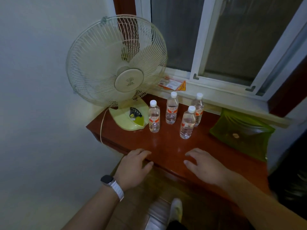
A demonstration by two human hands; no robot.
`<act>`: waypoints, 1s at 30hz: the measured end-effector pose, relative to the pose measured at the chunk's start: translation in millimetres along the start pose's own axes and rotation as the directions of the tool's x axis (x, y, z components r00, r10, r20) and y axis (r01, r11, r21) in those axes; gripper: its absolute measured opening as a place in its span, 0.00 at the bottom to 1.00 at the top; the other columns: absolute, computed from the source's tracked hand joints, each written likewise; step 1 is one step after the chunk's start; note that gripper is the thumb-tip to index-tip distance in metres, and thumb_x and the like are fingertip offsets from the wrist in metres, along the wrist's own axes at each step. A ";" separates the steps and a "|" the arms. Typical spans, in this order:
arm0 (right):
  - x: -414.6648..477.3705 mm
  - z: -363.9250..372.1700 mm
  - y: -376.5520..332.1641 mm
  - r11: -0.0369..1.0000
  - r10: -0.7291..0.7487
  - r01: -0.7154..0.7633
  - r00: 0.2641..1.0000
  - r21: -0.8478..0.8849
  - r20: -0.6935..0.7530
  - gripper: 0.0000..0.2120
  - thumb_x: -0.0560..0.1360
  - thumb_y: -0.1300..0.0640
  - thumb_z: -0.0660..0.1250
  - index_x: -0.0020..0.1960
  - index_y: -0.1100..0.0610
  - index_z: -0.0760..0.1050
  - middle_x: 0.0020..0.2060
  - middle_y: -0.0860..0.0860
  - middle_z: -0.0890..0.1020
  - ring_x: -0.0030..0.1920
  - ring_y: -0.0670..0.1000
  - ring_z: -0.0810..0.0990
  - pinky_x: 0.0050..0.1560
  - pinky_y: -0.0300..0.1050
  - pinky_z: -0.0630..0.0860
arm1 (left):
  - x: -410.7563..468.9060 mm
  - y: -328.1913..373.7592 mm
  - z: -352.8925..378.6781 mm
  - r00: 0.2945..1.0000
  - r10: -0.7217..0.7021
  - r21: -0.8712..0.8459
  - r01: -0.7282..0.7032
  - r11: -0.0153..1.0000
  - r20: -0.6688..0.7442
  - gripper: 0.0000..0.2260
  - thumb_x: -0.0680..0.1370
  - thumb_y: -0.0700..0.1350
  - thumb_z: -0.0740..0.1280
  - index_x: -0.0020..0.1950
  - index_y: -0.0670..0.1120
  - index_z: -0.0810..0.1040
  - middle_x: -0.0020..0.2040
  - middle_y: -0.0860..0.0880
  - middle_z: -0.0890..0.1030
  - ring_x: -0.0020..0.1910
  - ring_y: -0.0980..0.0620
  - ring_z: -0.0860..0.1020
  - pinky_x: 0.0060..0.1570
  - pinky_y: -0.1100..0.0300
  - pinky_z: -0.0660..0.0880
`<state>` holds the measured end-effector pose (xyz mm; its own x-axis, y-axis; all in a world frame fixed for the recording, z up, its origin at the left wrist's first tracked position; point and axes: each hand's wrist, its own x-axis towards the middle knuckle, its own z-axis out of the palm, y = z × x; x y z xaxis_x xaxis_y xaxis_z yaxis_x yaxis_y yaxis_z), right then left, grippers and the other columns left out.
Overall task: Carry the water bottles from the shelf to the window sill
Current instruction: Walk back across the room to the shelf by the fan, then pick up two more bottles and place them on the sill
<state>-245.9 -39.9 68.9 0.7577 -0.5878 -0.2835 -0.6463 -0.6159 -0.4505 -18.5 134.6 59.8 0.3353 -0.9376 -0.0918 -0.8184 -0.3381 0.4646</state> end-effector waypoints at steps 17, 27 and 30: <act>131.3 11.3 68.7 0.774 0.313 -0.235 0.949 0.588 -0.032 0.06 0.77 0.52 0.68 0.52 0.52 0.76 0.46 0.50 0.82 0.43 0.44 0.78 0.43 0.36 0.70 | 149.6 -31.8 36.8 0.803 -0.562 -0.657 0.534 0.531 0.199 0.06 0.80 0.45 0.68 0.45 0.51 0.84 0.44 0.50 0.85 0.41 0.56 0.82 0.44 0.64 0.77; 162.7 25.9 73.0 0.612 0.493 -0.222 0.858 0.759 -0.146 0.25 0.68 0.52 0.78 0.60 0.55 0.71 0.52 0.52 0.82 0.50 0.51 0.82 0.52 0.54 0.79 | 202.0 -41.2 63.8 0.778 -0.605 -0.835 0.437 0.333 0.166 0.25 0.62 0.56 0.76 0.55 0.47 0.77 0.51 0.42 0.84 0.50 0.42 0.83 0.59 0.39 0.76; 174.4 29.0 74.7 0.580 0.495 -0.192 0.855 0.791 -0.155 0.32 0.66 0.57 0.80 0.65 0.57 0.70 0.58 0.55 0.80 0.58 0.55 0.80 0.59 0.60 0.77 | 213.1 -42.2 65.9 0.809 -0.576 -0.861 0.372 0.347 0.118 0.26 0.62 0.51 0.80 0.57 0.53 0.77 0.54 0.46 0.85 0.54 0.46 0.83 0.56 0.44 0.79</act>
<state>-159.5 -173.2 -38.7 0.3138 -0.8889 -0.3337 -0.4494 0.1706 -0.8769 56.7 -56.3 -37.3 0.6875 -0.5735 -0.4454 0.2422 -0.3972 0.8852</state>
